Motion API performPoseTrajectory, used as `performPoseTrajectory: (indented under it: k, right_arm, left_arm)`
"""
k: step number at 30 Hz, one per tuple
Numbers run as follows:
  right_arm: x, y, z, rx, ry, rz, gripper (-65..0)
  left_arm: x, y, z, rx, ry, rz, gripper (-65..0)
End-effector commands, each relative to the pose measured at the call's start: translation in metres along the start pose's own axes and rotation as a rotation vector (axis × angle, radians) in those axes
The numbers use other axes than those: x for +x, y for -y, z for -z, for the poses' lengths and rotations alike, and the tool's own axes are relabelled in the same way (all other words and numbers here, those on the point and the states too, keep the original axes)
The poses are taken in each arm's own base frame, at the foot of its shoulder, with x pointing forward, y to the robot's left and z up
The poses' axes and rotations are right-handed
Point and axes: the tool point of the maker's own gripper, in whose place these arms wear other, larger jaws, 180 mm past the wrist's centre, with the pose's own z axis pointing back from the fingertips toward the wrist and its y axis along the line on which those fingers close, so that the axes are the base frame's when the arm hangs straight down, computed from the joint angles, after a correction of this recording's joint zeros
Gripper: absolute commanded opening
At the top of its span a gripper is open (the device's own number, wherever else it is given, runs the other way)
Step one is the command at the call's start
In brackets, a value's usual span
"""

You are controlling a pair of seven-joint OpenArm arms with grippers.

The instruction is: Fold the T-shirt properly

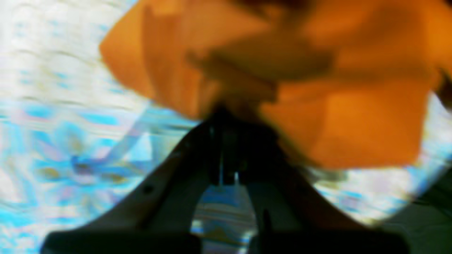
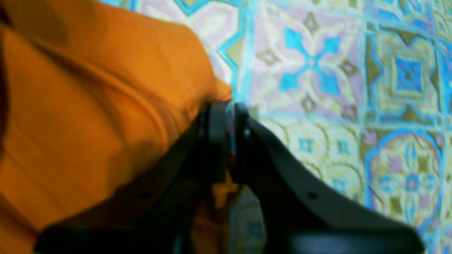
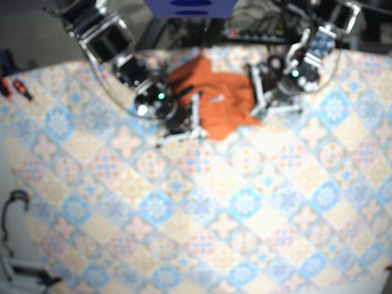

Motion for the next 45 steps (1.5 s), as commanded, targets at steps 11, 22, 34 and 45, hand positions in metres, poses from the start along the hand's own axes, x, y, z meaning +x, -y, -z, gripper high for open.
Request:
performPoseTrajectory:
  k: [11,22,34,45]
  right_arm:
    - [-0.084,0.033,-0.037,-0.118,-0.151,0.169,-59.8]
    - [-0.087,0.018,-0.069,-0.121,-0.188,0.138,-59.8]
    - [-0.047,0.096,-0.067,-0.256,-0.105,0.125,-59.8]
    - [0.007,0.093,-0.039,-0.229,-0.034,0.143,-59.8]
  left_arm:
    - [0.037,-0.059,-0.001,0.118,0.051,0.012,-65.0]
    - [0.069,-0.093,-0.002,0.175,0.085,0.009,-65.0]
    - [-0.02,-0.08,-0.05,0.165,0.001,-0.077,-65.0]
    - [-0.042,-0.004,-0.035,0.002,-0.055,-0.037,-65.0]
